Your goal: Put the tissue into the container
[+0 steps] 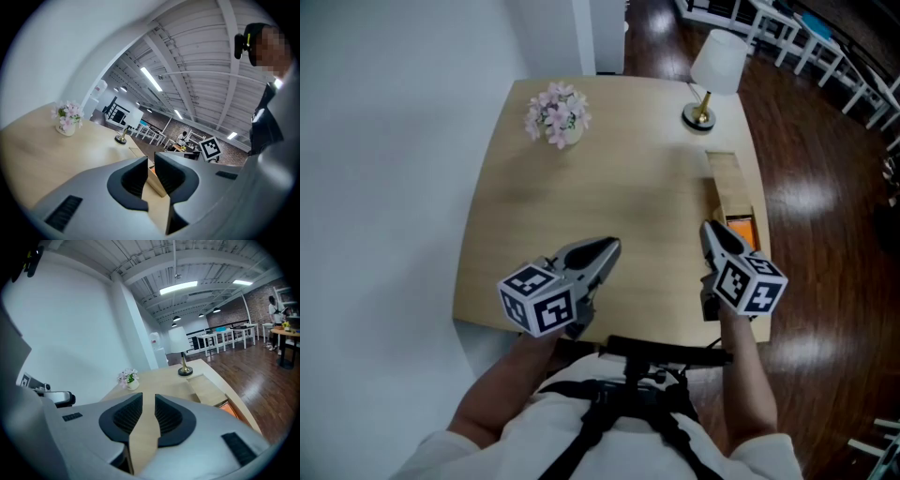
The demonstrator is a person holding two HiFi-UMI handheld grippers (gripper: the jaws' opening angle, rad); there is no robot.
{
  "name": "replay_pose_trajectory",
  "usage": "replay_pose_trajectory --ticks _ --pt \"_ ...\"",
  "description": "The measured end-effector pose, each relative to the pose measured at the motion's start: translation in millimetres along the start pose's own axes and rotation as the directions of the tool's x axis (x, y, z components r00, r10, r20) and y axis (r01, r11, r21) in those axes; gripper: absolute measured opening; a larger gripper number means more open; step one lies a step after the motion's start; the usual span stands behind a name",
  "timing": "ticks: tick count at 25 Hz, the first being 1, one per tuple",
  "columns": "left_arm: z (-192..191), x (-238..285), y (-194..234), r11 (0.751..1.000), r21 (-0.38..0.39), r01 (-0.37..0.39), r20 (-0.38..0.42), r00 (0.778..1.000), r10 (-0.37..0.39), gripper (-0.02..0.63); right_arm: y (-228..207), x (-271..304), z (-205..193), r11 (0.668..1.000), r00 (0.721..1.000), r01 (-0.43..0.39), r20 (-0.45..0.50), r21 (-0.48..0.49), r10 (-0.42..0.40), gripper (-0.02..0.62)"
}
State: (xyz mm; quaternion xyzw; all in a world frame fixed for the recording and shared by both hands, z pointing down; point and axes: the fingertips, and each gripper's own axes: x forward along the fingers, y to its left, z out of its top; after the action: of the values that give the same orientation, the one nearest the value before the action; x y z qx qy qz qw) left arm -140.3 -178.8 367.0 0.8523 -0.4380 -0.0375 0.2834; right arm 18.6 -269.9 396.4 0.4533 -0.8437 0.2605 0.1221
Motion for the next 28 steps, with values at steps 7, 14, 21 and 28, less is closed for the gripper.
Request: replay_pose_trajectory --ticks 7,14,21,28 --pt "6.4 -32.2 18.5 0.999 0.006 -0.041 0.027 0.999 0.041 0.041 46.7 11.6 0.8 0.998 0.999 -0.050 0.001 -0.031 0.050 0.066" --pt "4.9 -67.6 32.3 0.996 -0.002 -0.085 0.041 0.996 0.085 0.040 88.1 13.9 -8.9 0.994 0.996 -0.090 0.001 -0.056 0.090 0.066" --pt "1.8 -95.5 37.6 0.996 -0.006 -0.089 0.046 0.995 0.089 0.040 118.0 10.7 -21.8 0.992 0.995 -0.102 -0.008 -0.070 0.102 0.066" --pt "-6.1 -123.7 37.0 0.997 0.005 -0.079 0.040 0.996 0.079 0.040 140.5 -4.2 -40.7 0.993 0.996 -0.089 -0.009 -0.071 0.088 0.066"
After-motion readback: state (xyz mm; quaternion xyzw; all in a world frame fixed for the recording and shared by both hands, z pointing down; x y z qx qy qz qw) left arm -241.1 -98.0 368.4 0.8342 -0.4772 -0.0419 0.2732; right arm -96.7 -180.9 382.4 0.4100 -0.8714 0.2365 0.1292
